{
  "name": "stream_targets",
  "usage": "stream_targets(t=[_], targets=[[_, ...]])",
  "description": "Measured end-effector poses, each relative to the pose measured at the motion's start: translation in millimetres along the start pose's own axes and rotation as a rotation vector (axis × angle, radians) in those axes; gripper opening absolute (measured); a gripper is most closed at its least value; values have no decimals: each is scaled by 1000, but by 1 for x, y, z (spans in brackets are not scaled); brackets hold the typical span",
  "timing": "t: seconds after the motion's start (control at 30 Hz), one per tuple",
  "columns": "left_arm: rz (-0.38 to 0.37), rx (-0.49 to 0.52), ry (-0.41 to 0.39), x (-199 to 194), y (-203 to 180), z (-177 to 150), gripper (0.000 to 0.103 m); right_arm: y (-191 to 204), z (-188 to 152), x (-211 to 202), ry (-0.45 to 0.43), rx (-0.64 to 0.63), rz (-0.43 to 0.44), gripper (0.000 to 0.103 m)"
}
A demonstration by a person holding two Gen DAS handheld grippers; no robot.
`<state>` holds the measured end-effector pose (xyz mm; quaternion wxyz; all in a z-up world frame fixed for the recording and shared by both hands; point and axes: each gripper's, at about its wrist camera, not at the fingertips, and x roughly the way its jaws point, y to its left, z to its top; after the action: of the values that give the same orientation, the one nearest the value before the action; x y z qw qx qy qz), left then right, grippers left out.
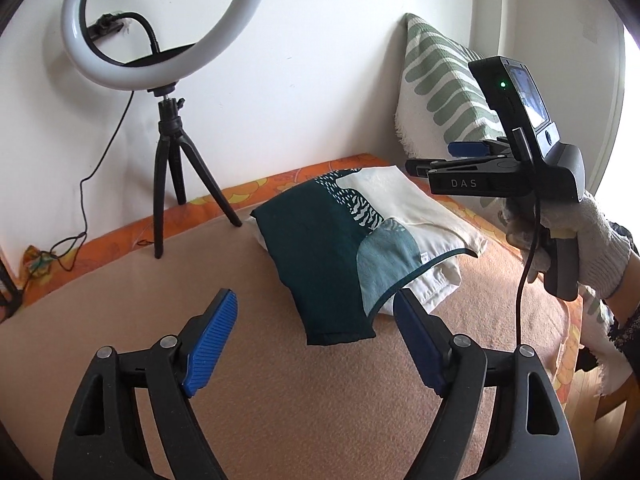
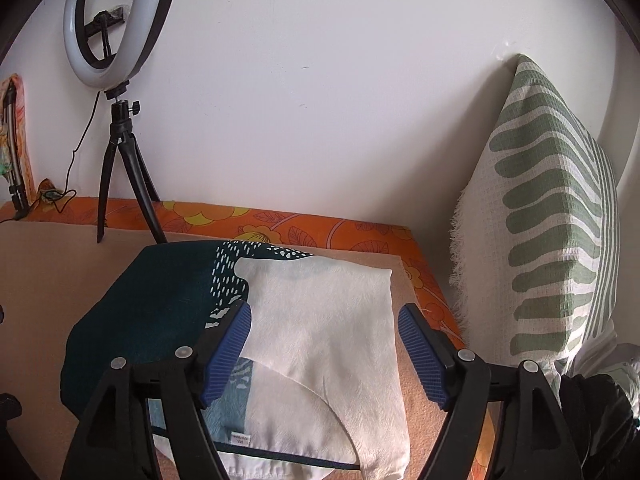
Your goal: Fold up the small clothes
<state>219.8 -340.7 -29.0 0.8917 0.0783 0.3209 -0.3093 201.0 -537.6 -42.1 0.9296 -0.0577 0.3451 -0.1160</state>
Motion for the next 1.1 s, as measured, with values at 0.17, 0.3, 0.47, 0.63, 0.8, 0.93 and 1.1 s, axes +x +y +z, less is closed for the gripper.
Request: stream_targets(t=[0.17, 0.3, 0.47, 0.63, 0.8, 0.93, 1.1], targets=[[5, 10, -19, -32, -6, -3, 81, 12, -4, -39, -23, 14, -29, 85], [11, 21, -44, -61, -12, -7, 81, 21, -7, -76, -49, 38, -10, 87], [22, 36, -65, -98, -18, -16, 81, 39, -14, -127, -96, 39, -3, 93], [31, 39, -92, -131, -17, -29, 83, 59, -28, -174, -140, 58, 7, 101], [41, 47, -109, -159, -16, -47, 84, 82, -42, -208, -163, 41, 1, 103], [47, 51, -121, -178, -15, -60, 84, 98, -54, -227, -177, 54, 1, 103], [46, 36, -134, -195, -12, -76, 88, 112, -75, -245, -189, 94, -11, 103]])
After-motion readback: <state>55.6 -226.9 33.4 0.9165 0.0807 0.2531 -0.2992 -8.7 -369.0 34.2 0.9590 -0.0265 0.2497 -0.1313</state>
